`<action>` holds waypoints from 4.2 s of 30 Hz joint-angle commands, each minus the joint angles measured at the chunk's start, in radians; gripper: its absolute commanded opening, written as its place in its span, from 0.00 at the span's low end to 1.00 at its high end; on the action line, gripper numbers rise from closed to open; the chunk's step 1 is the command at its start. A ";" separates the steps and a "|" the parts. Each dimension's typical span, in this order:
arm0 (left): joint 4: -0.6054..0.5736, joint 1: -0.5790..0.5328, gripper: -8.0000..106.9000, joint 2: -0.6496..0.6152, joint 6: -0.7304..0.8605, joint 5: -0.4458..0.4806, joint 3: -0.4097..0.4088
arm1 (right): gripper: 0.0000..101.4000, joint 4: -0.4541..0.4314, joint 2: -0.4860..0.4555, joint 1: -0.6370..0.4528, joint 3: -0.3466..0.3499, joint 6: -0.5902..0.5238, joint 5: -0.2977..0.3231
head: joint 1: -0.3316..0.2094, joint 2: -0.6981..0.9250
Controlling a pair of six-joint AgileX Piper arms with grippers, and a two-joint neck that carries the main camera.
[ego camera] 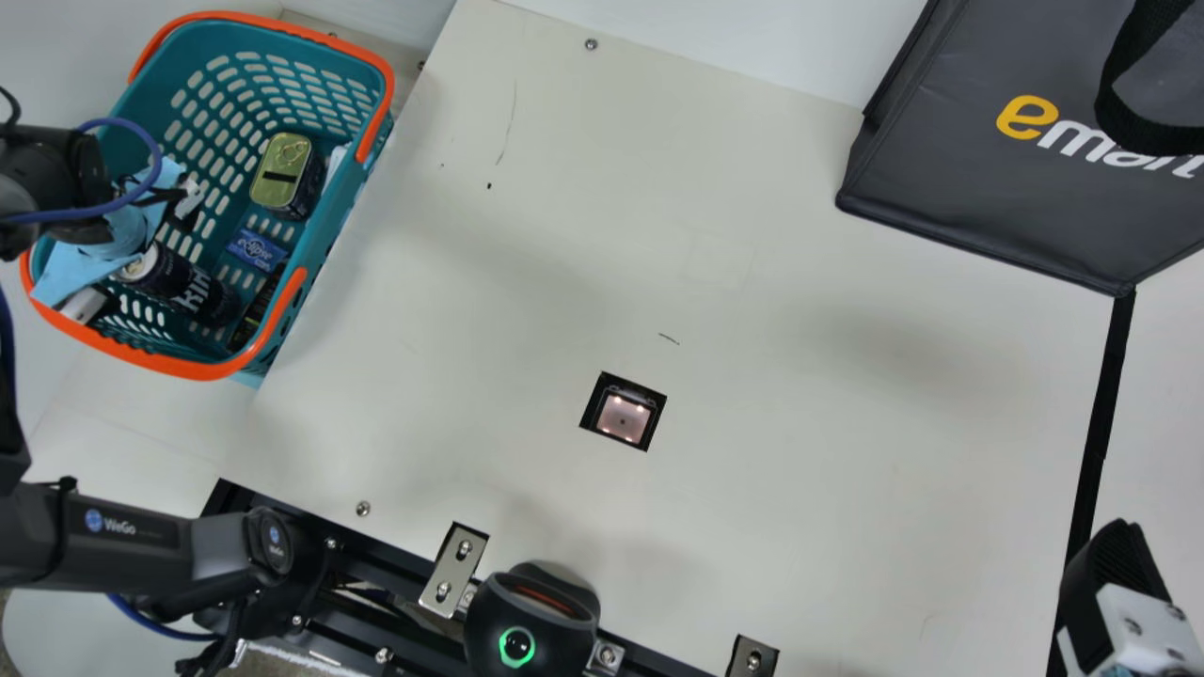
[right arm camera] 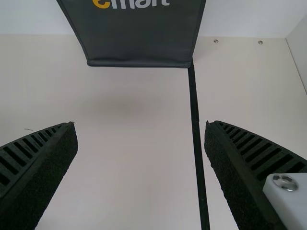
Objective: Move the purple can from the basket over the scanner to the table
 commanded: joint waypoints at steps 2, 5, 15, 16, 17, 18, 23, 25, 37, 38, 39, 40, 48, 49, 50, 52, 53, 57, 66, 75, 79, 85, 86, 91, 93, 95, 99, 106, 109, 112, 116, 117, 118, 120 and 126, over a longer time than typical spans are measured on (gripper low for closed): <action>0.013 0.000 0.85 0.009 -0.016 -0.016 0.003 | 0.94 0.000 0.000 0.000 0.000 0.000 0.000 | -0.030 0.002; 0.026 0.000 0.85 0.017 -0.030 -0.031 0.007 | 0.94 0.000 0.000 0.000 0.000 0.000 0.000 | -0.030 0.002; 0.082 -0.001 0.85 0.042 -0.092 -0.076 0.020 | 0.94 0.000 0.000 0.000 0.000 0.000 0.001 | -0.030 0.002; 0.087 -0.001 0.85 0.045 -0.098 -0.079 0.021 | 0.94 0.000 0.000 0.000 0.000 0.000 0.001 | -0.030 0.002; 0.092 -0.001 0.85 0.048 -0.103 -0.081 0.021 | 0.94 0.000 0.000 0.000 0.000 0.000 0.001 | -0.030 0.002; 0.096 0.000 0.85 0.051 -0.108 -0.084 0.022 | 0.94 0.000 0.000 0.000 0.000 0.000 0.001 | -0.030 0.002; 0.108 0.000 0.68 0.061 -0.124 -0.091 0.023 | 0.94 0.000 0.000 0.000 0.000 0.000 0.001 | -0.030 0.002; 0.110 0.000 0.56 0.062 -0.127 -0.092 0.023 | 0.94 0.000 0.000 0.000 0.000 0.000 0.001 | -0.030 0.002; 0.101 0.000 0.00 0.045 -0.126 -0.099 0.027 | 0.94 0.000 0.000 0.000 0.000 0.000 0.001 | -0.030 0.002; 0.098 -0.001 0.00 0.037 -0.125 -0.100 0.028 | 0.94 0.000 0.000 0.000 0.000 0.000 0.001 | -0.030 0.002; 0.093 -0.002 0.00 0.030 -0.121 -0.101 0.029 | 0.94 0.000 0.000 0.000 0.000 0.000 0.001 | -0.030 0.002; 0.086 -0.003 0.00 0.020 -0.116 -0.102 0.031 | 0.94 0.000 0.000 0.000 0.000 0.000 0.001 | -0.030 0.002; 0.082 -0.026 0.00 -0.090 -0.113 -0.123 0.063 | 0.94 0.000 0.000 0.000 0.000 0.000 0.001 | -0.030 0.002; 0.084 -0.030 0.00 -0.105 -0.115 -0.125 0.067 | 0.94 0.000 0.000 0.000 0.000 0.000 0.001 | -0.030 0.002; 0.087 -0.036 0.00 -0.120 -0.117 -0.126 0.072 | 0.94 0.000 0.000 0.000 0.000 0.000 0.001 | -0.030 0.002; 0.089 -0.045 0.00 -0.151 -0.119 -0.130 0.080 | 0.94 0.000 0.000 0.000 0.000 0.000 0.000 | -0.030 0.002; 0.086 -0.050 0.00 -0.165 -0.117 -0.131 0.083 | 0.94 0.000 0.000 0.000 0.000 0.000 0.000 | -0.030 0.002; 0.079 -0.064 0.00 -0.222 -0.104 -0.135 0.088 | 0.94 0.000 0.000 0.000 0.000 0.000 0.000 | -0.030 0.002; 0.013 -0.099 0.00 -0.326 -0.009 -0.097 0.053 | 0.94 0.000 0.000 0.000 0.000 0.000 0.000 | -0.030 0.002; -0.186 -0.123 0.00 -0.391 0.225 0.049 -0.064 | 0.94 0.000 0.000 0.000 0.000 0.000 0.000 | -0.030 0.002; -0.261 -0.118 0.00 -0.406 0.327 0.128 -0.128 | 0.94 0.000 0.000 0.000 0.000 0.000 0.000 | -0.030 0.002; -0.340 -0.115 0.00 -0.425 0.448 0.232 -0.212 | 0.94 0.000 0.000 0.000 0.000 0.000 0.000 | -0.030 0.002; -0.352 -0.116 0.00 -0.429 0.465 0.247 -0.224 | 0.94 0.000 0.000 0.000 0.000 0.000 0.000 | -0.030 0.002; -0.395 -0.134 0.00 -0.453 0.526 0.303 -0.269 | 0.94 0.000 0.000 0.000 0.000 0.000 0.000 | -0.030 0.002; -0.408 -0.147 0.00 -0.462 0.544 0.322 -0.284 | 0.94 0.000 0.000 0.000 0.000 0.000 0.000 | -0.030 0.002; -0.419 -0.166 0.00 -0.472 0.557 0.338 -0.296 | 0.94 0.000 0.000 0.000 0.000 0.000 0.000 | -0.030 0.002; -0.435 -0.221 0.00 -0.488 0.573 0.367 -0.317 | 0.94 0.000 0.000 0.000 0.000 0.000 0.000 | -0.030 0.002; -0.433 -0.371 0.00 -0.504 0.567 0.412 -0.346 | 0.94 0.000 0.000 0.000 0.000 0.000 0.000 | -0.030 0.002; -0.418 -0.448 0.00 -0.504 0.557 0.427 -0.353 | 0.94 0.000 0.000 0.000 0.000 0.000 0.000 | -0.030 0.002; -0.410 -0.524 0.00 -0.503 0.553 0.443 -0.356 | 0.94 0.000 0.000 0.000 0.000 0.000 0.000 | -0.030 0.002; -0.403 -0.618 0.00 -0.503 0.558 0.465 -0.356 | 0.94 0.000 0.000 0.000 0.000 0.000 0.000 | -0.030 0.002; -0.402 -0.640 0.00 -0.503 0.561 0.470 -0.355 | 0.94 0.000 0.000 0.000 0.000 0.000 0.000 | -0.030 0.002; -0.401 -0.663 0.00 -0.502 0.563 0.475 -0.354 | 0.94 0.000 0.000 0.000 0.000 0.000 0.000 | -0.030 0.002; -0.400 -0.705 0.00 -0.501 0.571 0.486 -0.353 | 0.94 0.000 0.000 0.000 0.000 0.000 0.000 | -0.030 0.002; -0.398 -0.824 0.00 -0.495 0.594 0.518 -0.356 | 0.94 0.000 0.000 0.000 0.000 0.000 0.000 | -0.030 0.002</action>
